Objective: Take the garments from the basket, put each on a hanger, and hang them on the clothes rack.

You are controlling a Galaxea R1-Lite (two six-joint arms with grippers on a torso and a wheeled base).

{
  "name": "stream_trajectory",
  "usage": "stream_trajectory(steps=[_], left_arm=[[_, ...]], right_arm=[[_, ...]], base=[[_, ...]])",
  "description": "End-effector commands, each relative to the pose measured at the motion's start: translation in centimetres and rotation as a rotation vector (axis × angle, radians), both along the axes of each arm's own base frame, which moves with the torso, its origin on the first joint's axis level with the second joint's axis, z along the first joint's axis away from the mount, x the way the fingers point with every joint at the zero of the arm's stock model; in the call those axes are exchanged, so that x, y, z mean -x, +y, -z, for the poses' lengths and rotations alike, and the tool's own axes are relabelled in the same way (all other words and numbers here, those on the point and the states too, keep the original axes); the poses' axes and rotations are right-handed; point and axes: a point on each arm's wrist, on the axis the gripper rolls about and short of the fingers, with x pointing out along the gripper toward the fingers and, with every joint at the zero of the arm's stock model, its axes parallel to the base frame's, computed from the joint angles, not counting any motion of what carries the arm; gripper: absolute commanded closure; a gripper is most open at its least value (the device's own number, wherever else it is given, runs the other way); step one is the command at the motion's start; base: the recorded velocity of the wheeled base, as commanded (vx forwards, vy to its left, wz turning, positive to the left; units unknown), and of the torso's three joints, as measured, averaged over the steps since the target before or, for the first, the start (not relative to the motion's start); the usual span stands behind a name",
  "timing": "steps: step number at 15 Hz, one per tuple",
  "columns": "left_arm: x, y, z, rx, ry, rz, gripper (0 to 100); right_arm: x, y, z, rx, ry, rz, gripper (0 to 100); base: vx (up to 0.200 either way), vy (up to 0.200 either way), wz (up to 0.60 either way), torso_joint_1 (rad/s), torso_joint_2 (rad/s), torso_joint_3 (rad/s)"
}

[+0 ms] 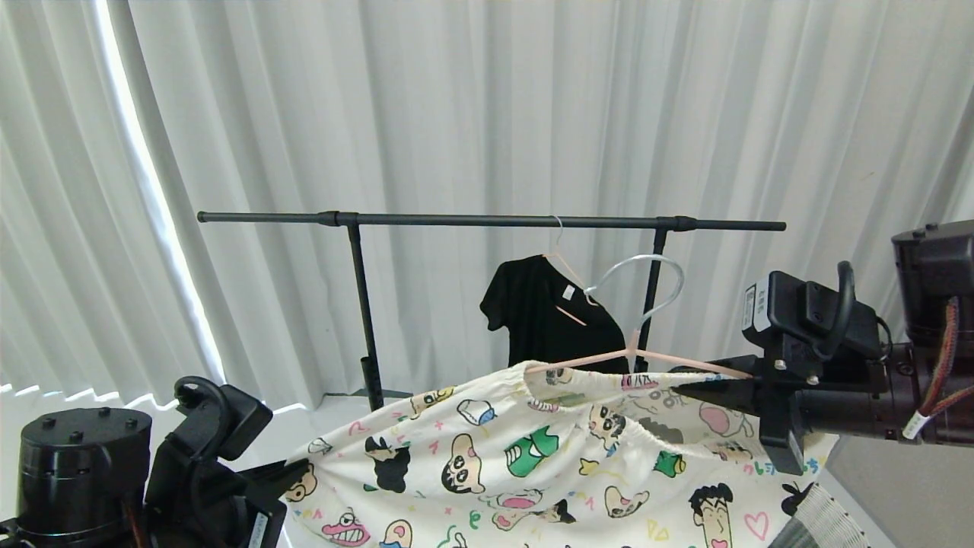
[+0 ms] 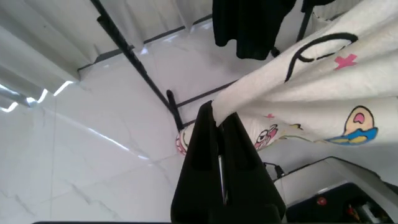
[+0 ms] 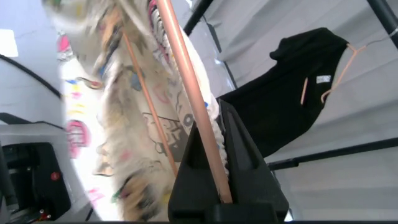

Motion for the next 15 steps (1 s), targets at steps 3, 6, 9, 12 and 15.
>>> stream_trajectory(steps=[3, 6, 9, 12, 15], left_arm=[[0.6, -0.7, 0.1, -0.006, -0.001, 0.053, 0], [1.1, -0.4, -0.4, 0.008, -0.035, 0.041, 0], [1.7, 1.0, -1.5, 0.015, -0.110, -0.066, 0], [1.4, 2.7, -1.7, -0.057, -0.134, -0.288, 0], [1.4, 3.0, -1.8, -0.110, -0.147, -0.371, 0]], right_arm=[[-0.1, 0.0, 0.2, 0.005, 0.005, 0.004, 100], [-0.3, -1.6, 1.2, 0.070, 0.039, 0.124, 100], [0.3, -5.2, 3.1, 0.196, 0.136, 0.342, 100], [1.5, -9.1, 5.1, 0.319, 0.225, 0.639, 100], [1.8, -11.0, 6.1, 0.377, 0.276, 0.897, 100]], base=[[0.000, 0.000, 0.00, 0.000, 0.00, 0.000], [0.000, 0.000, 0.00, 0.000, 0.00, 0.000], [0.000, 0.000, 0.00, 0.000, 0.00, 0.000], [0.000, 0.000, 0.00, 0.000, 0.00, 0.000], [0.000, 0.000, 0.00, 0.000, 0.00, 0.000]])
